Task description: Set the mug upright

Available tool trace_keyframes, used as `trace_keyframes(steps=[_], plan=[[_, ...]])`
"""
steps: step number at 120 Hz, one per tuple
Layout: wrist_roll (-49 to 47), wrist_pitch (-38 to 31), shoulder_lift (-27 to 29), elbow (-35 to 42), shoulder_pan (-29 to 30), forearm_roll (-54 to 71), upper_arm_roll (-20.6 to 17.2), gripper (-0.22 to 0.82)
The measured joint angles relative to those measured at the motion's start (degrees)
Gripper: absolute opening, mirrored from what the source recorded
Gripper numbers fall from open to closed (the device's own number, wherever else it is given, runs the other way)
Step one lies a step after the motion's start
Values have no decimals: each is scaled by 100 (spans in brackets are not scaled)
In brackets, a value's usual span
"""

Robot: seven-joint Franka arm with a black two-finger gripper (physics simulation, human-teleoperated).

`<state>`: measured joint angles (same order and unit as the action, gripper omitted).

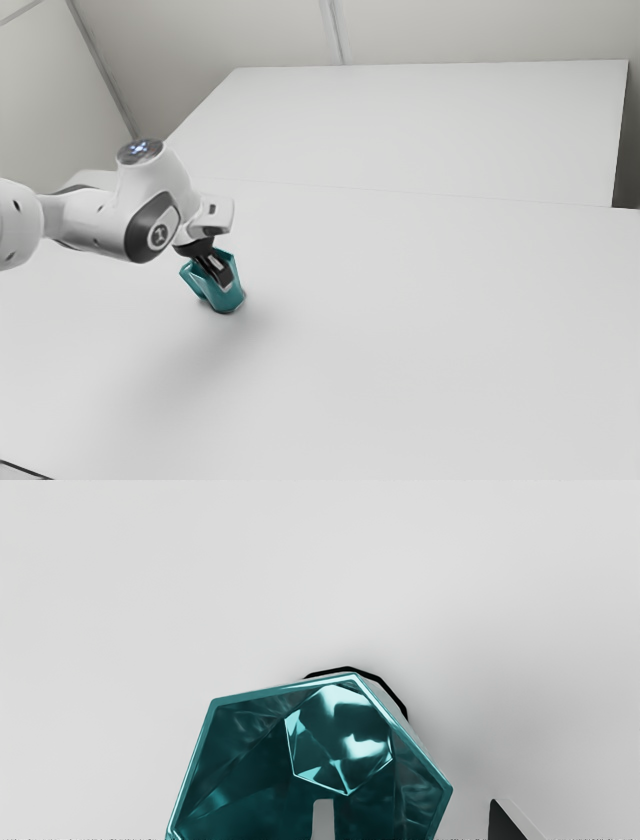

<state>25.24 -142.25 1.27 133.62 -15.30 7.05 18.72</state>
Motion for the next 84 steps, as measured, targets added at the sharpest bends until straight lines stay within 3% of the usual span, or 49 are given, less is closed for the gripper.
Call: trace_keyframes(steps=[50, 68, 84], plan=[[-81, 466, 644, -132, 128, 315, -5, 32], [-210, 1269, 549, -1255, 216, 291, -203, 37], [-354, 2254, 80, -2452, 289, 4, -264, 44]])
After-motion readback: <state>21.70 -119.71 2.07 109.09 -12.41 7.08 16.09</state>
